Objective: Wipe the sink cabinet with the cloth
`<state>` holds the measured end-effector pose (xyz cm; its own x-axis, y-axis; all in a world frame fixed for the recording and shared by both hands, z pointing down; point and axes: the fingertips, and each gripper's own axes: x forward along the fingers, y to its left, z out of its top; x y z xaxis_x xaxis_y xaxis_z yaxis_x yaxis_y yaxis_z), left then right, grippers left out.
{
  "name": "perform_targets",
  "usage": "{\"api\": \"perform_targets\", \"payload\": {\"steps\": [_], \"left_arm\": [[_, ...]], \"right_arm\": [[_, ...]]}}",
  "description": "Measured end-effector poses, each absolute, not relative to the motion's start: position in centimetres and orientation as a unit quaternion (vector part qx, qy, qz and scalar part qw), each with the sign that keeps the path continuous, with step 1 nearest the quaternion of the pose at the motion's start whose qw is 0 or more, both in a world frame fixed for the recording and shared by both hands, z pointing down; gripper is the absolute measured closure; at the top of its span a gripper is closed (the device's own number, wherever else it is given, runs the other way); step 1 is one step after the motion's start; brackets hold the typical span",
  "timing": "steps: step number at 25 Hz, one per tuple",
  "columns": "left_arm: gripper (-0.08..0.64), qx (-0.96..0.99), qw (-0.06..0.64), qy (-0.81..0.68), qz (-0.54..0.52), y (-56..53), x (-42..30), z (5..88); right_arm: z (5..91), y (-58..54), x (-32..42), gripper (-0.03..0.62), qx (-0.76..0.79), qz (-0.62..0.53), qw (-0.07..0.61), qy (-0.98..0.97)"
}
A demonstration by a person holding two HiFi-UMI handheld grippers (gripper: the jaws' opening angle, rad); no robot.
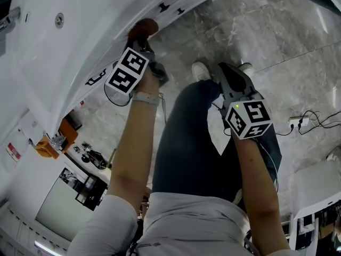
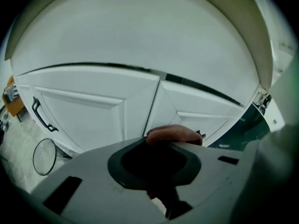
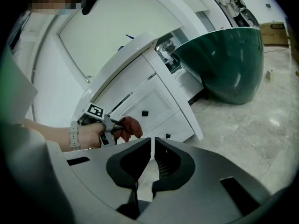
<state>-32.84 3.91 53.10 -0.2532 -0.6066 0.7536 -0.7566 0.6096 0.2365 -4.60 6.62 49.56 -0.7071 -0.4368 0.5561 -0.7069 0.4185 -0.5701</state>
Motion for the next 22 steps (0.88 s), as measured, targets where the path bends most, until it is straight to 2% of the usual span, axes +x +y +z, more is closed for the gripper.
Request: {"api": "perform_targets", "payload": {"steps": [13, 22], "left_arm": [[0.496, 0.45, 0.434, -0.762, 0.17, 1.8, -31.1, 61.5], [0.495, 0.469, 0.456, -0.738, 0.168, -1.3, -27.7, 65.1]], "right_arm": [[49.2, 2.2, -1.9, 0.554, 0.397, 0.394, 0.108, -0.822], [48.0, 0.1, -1.1, 0.554, 0.418, 0.379, 0.062, -0.823]]}}
